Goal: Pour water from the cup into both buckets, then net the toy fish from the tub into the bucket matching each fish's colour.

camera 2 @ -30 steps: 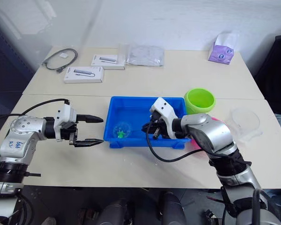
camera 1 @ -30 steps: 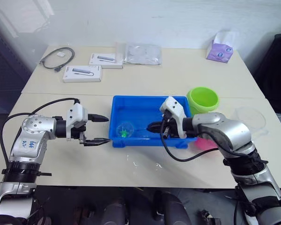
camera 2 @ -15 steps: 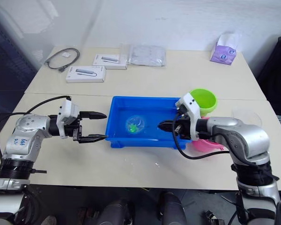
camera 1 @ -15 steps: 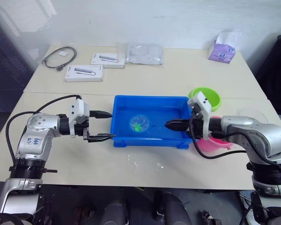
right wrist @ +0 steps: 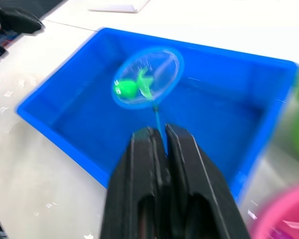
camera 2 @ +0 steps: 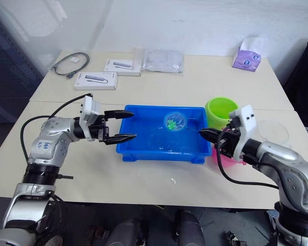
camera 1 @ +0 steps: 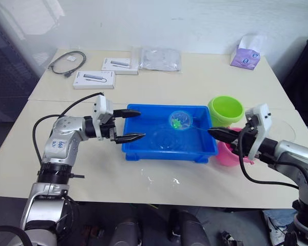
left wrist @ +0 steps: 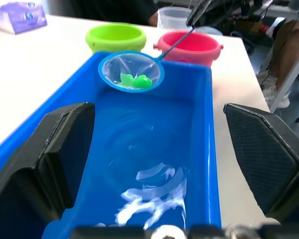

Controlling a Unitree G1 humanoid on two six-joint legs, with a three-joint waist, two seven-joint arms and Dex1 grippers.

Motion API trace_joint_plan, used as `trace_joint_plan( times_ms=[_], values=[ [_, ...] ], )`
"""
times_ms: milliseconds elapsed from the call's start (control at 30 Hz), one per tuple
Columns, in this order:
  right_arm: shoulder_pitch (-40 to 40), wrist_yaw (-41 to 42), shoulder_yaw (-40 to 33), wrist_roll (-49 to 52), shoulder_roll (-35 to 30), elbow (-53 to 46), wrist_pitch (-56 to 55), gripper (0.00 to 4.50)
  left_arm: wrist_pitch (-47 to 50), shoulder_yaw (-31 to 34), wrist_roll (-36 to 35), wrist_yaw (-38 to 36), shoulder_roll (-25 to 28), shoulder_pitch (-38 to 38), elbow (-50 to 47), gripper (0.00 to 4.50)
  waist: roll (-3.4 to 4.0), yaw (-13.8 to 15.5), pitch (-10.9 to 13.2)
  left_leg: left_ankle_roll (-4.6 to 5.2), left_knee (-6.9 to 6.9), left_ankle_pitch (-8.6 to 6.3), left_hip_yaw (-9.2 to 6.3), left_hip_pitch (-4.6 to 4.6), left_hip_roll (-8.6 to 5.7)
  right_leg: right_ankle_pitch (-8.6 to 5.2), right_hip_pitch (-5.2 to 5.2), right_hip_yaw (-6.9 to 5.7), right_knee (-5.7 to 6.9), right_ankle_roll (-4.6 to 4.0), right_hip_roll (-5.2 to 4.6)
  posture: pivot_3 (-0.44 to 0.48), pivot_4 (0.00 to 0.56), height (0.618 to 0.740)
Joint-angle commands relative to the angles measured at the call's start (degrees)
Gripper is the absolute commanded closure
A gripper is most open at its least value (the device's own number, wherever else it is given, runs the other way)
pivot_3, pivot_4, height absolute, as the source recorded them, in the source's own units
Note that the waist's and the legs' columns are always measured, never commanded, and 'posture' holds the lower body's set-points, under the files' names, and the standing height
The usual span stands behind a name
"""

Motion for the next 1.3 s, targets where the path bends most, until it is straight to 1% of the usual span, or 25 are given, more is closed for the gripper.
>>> trace_joint_plan(
  times_ms=[33,133,233,367,467,667,767,800,900,967,1033,1133,1200,1300],
  values=[
    [0.1,-3.1,-6.5,4.0,-1.8,-3.8,0.0,4.50,-2.3,0.6,0.4,0.0,-0.9,-2.4,2.5,0.05,0.00,0.0,0.0,0.00,0.00,0.00,-0.01,0.00,0.01,0.00,0.00,0.00,0.00,0.00,0.01,0.000,0.150,0.740],
    [1.1,-5.1,-10.0,3.9,-3.5,-4.1,-1.0,4.50,-2.3,0.3,0.2,-0.3,-1.9,-2.9,2.9,0.05,0.00,0.2,0.0,0.00,-0.01,0.00,-0.02,0.00,0.02,0.00,0.00,0.02,-0.01,0.00,0.02,0.000,0.150,0.740],
    [3.3,-5.8,-11.3,0.8,-6.0,-3.4,-3.6,4.50,-2.2,0.4,0.1,-0.1,-2.8,-3.4,3.2,0.05,0.00,0.4,0.0,0.00,-0.01,0.00,-0.02,-0.01,0.02,0.00,0.01,0.03,-0.02,0.00,0.01,0.000,0.150,0.740],
    [5.7,-5.8,-10.0,-5.2,-8.2,-0.4,-10.4,4.50,-1.8,0.3,0.0,0.0,-3.5,-3.3,2.8,0.05,0.00,0.5,0.0,0.01,-0.01,0.00,-0.01,0.00,-0.01,0.00,0.02,0.04,-0.02,0.01,0.01,0.000,0.150,0.740],
    [6.3,-7.0,-8.6,-10.0,-7.4,3.1,-16.6,4.50,-1.6,0.3,0.0,0.2,-4.0,-3.3,2.4,0.05,0.00,0.5,0.0,0.01,-0.01,0.01,0.00,0.01,-0.01,0.01,0.03,0.03,-0.03,0.02,0.02,0.000,0.150,0.740],
    [7.2,-9.6,-2.1,-21.7,-6.6,7.8,-29.6,4.50,-1.3,0.5,-0.3,0.5,-4.6,-2.9,1.8,0.05,0.00,0.4,0.0,0.01,-0.01,0.01,0.05,0.04,0.00,0.01,0.01,0.01,0.00,0.02,0.05,0.000,0.150,0.740],
    [9.5,-9.2,3.9,-31.7,-8.9,10.7,-40.4,4.50,-1.2,0.4,-0.4,0.4,-4.6,-2.6,1.5,0.05,0.00,0.4,0.0,0.01,-0.01,0.01,0.04,0.04,0.01,0.01,0.02,0.02,-0.01,0.02,0.05,0.000,0.150,0.740],
    [9.9,-8.9,5.0,-33.5,-9.3,11.5,-42.8,4.50,-1.2,0.4,-0.4,0.4,-4.7,-2.6,1.4,0.05,0.00,0.4,0.0,0.01,-0.01,0.01,0.05,0.03,0.00,0.01,0.02,0.02,-0.02,0.02,0.05,0.000,0.150,0.740],
    [10.7,-11.7,9.3,-44.0,-12.5,15.4,-50.8,4.50,-1.3,0.4,-0.4,0.4,-4.8,-2.5,1.3,0.05,0.00,0.4,0.0,0.01,-0.01,0.01,0.07,0.04,-0.01,0.02,0.02,0.02,-0.02,0.03,0.04,0.000,0.150,0.740],
    [10.9,-11.7,10.6,-47.4,-13.7,16.8,-54.4,4.50,-1.3,0.3,-0.4,0.4,-4.9,-2.4,1.2,0.05,0.00,0.5,0.0,0.01,-0.01,0.02,0.06,0.03,-0.01,0.02,0.02,0.02,-0.03,0.04,0.03,0.000,0.150,0.740],
    [12.3,-13.2,13.7,-55.8,-17.5,18.8,-62.5,4.50,-1.5,0.3,-0.5,0.2,-4.8,-2.1,1.0,0.05,0.01,0.4,0.0,0.01,-0.01,0.02,0.05,0.03,0.00,0.02,0.03,0.01,-0.04,0.04,0.04,0.000,0.150,0.740],
    [13.6,-16.3,16.5,-65.7,-21.9,21.6,-70.8,4.50,-1.7,0.4,-0.5,-0.8,-4.1,-1.6,0.6,0.05,0.01,0.4,0.0,0.00,-0.01,0.02,0.03,0.03,0.02,0.02,0.04,0.03,-0.07,0.04,0.04,0.000,0.150,0.740],
    [14.1,-17.1,18.1,-69.1,-23.5,23.6,-74.7,4.50,-2.0,0.4,-0.4,-2.0,-3.1,-1.1,0.8,0.05,0.01,0.3,0.0,-0.01,0.00,0.03,0.05,0.04,0.02,0.02,0.05,0.03,-0.07,0.04,0.04,0.000,0.150,0.740],
    [14.6,-17.6,18.8,-71.5,-23.8,25.4,-78.0,4.50,-2.4,0.5,-0.1,-3.0,-2.3,-1.0,1.3,0.05,0.01,0.3,0.0,-0.07,-0.01,0.06,0.02,0.04,0.06,0.02,0.06,0.05,-0.07,0.04,0.08,0.000,0.150,0.740]
  ],
)
